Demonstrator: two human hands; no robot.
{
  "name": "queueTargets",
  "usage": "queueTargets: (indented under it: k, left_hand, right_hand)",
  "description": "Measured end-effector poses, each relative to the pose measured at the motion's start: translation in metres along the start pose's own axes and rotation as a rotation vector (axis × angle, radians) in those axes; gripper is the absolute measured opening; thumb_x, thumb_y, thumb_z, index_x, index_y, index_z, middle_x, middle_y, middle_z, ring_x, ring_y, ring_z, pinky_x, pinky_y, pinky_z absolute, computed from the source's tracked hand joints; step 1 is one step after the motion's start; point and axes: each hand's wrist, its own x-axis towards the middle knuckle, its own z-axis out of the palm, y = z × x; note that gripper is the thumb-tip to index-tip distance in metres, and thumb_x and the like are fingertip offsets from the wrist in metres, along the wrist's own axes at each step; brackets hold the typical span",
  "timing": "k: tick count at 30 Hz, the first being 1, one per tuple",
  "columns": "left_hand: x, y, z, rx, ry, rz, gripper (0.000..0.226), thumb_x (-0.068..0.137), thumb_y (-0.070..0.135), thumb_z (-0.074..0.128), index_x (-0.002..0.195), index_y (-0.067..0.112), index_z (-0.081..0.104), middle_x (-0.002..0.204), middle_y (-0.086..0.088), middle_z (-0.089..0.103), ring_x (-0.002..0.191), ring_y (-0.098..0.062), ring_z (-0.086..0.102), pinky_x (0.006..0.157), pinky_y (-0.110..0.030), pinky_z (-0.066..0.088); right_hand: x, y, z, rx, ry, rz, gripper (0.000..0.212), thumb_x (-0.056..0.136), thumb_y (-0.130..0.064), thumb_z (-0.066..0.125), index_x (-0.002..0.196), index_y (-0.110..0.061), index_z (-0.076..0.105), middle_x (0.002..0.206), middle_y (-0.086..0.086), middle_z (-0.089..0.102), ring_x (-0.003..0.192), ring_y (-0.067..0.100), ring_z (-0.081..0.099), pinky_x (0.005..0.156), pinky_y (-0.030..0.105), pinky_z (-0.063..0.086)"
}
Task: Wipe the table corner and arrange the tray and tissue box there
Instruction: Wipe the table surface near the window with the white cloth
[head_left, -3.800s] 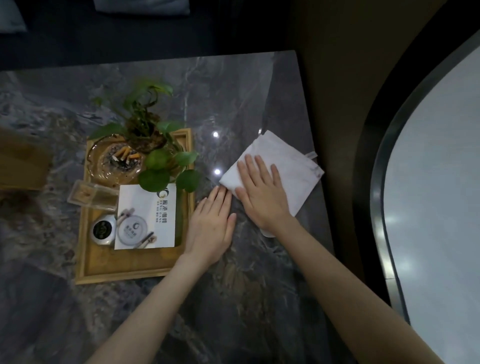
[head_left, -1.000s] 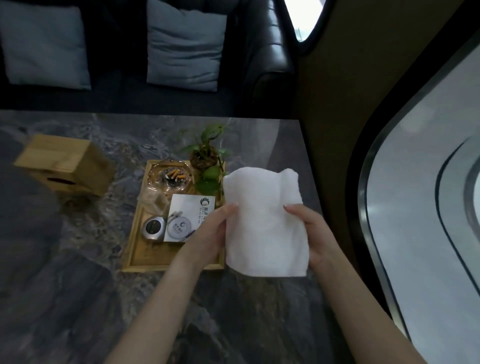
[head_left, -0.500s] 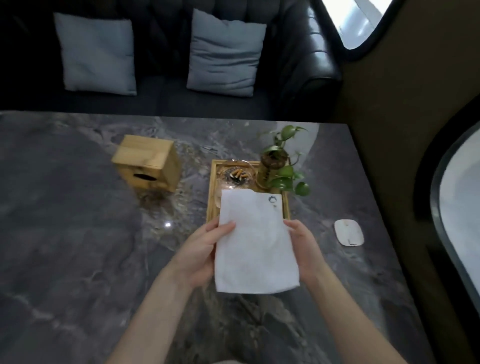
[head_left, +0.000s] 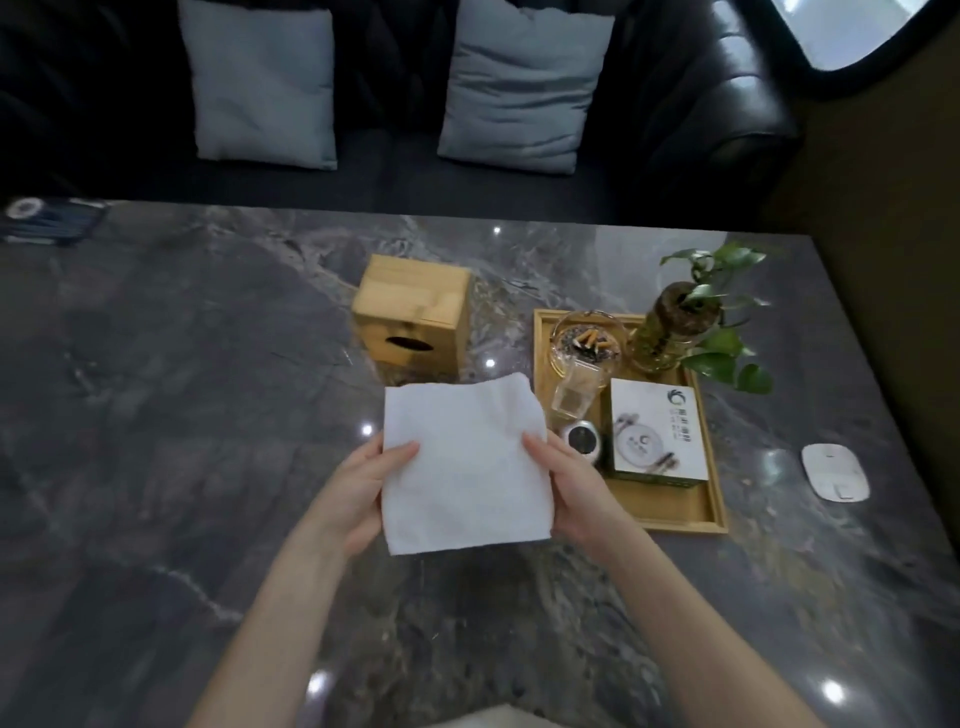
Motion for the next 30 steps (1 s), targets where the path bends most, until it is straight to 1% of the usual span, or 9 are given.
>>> queueTargets:
  k: [5,9,11,14,18,24,26,28,30]
  left_hand:
    - [0.035,-0.016,-0.033,0.032,0.093,-0.035,0.037,0.086,0.009,0.056,0.123,0.01,0.052,0.114,-0.011,0.064,0.102,-0.028,0.063,0.082,-0.04,0.052]
    - [0.051,-0.026,-0.04,0.246,0.23,0.053,0.036,0.084,0.01,0.06,0.12,0.005,0.053,0.11,-0.011,0.065,0.094,-0.026,0.064,0.082,-0.041,0.052]
    - [0.054,-0.031,-0.041,0.317,0.266,0.093,0.035,0.083,0.011,0.062,0.117,0.008,0.053,0.117,-0.013,0.062,0.092,-0.024,0.063,0.08,-0.039,0.052]
    - [0.049,-0.036,-0.042,0.384,0.23,0.108,0.056,0.081,0.011,0.066,0.131,0.012,0.042,0.115,-0.005,0.058,0.091,-0.016,0.061,0.072,-0.03,0.051]
    - [0.041,-0.042,-0.044,0.71,0.185,0.218,0.074,0.076,0.007,0.068,0.138,0.021,0.031,0.121,0.003,0.052,0.109,-0.016,0.052,0.082,-0.029,0.045]
    - [0.031,-0.073,-0.03,1.261,0.443,0.389,0.073,0.087,0.018,0.056,0.145,0.01,0.012,0.149,-0.016,0.024,0.133,-0.03,0.03,0.109,-0.035,0.027]
    - [0.028,-0.085,-0.033,1.412,0.447,0.418,0.065,0.092,0.024,0.046,0.145,0.008,0.011,0.155,-0.013,0.015,0.139,-0.028,0.022,0.112,-0.038,0.023]
    - [0.024,-0.097,-0.037,1.545,0.446,0.442,0.056,0.095,0.033,0.028,0.144,0.009,0.016,0.156,-0.007,0.014,0.142,-0.023,0.017,0.113,-0.042,0.02]
    - [0.021,-0.107,-0.04,1.607,0.42,0.433,0.063,0.09,0.041,0.009,0.145,0.011,0.015,0.155,-0.003,0.014,0.143,-0.018,0.012,0.114,-0.044,0.015]
  right_hand:
    - [0.022,0.022,0.014,-0.287,0.131,-0.098,0.02,0.093,-0.03,0.05,0.109,-0.023,0.061,0.107,0.002,0.067,0.1,0.023,0.065,0.091,0.044,0.052]
    - [0.033,0.038,0.021,-0.452,0.242,-0.181,0.028,0.096,-0.027,0.046,0.116,-0.012,0.058,0.102,0.001,0.065,0.086,0.009,0.062,0.068,0.02,0.053]
    - [0.036,0.043,0.023,-0.512,0.279,-0.177,0.031,0.096,-0.026,0.043,0.122,-0.011,0.053,0.102,-0.001,0.062,0.088,0.01,0.06,0.071,0.023,0.05]
    - [0.034,0.043,0.024,-0.605,0.29,-0.128,0.042,0.093,-0.02,0.045,0.134,-0.013,0.034,0.112,-0.002,0.051,0.096,0.015,0.054,0.076,0.027,0.047]
    - [0.029,0.043,0.021,-0.875,0.246,-0.095,0.061,0.087,-0.011,0.049,0.141,-0.014,0.02,0.127,0.006,0.049,0.108,0.023,0.051,0.083,0.031,0.044]
    - [0.022,0.068,0.02,-1.402,0.373,-0.298,0.063,0.088,-0.004,0.047,0.143,-0.008,0.016,0.139,0.013,0.035,0.122,0.028,0.043,0.097,0.035,0.043]
    - [0.017,0.08,0.016,-1.612,0.348,-0.394,0.062,0.087,0.0,0.047,0.142,0.0,0.018,0.146,0.022,0.029,0.131,0.036,0.034,0.107,0.042,0.037]
    - [0.016,0.092,0.005,-1.831,0.34,-0.511,0.058,0.082,-0.003,0.056,0.135,0.008,0.034,0.141,0.028,0.039,0.129,0.041,0.04,0.105,0.047,0.037]
    - [0.016,0.099,-0.004,-1.977,0.348,-0.535,0.048,0.085,-0.014,0.044,0.13,0.006,0.045,0.136,0.023,0.049,0.127,0.035,0.046,0.104,0.046,0.035]
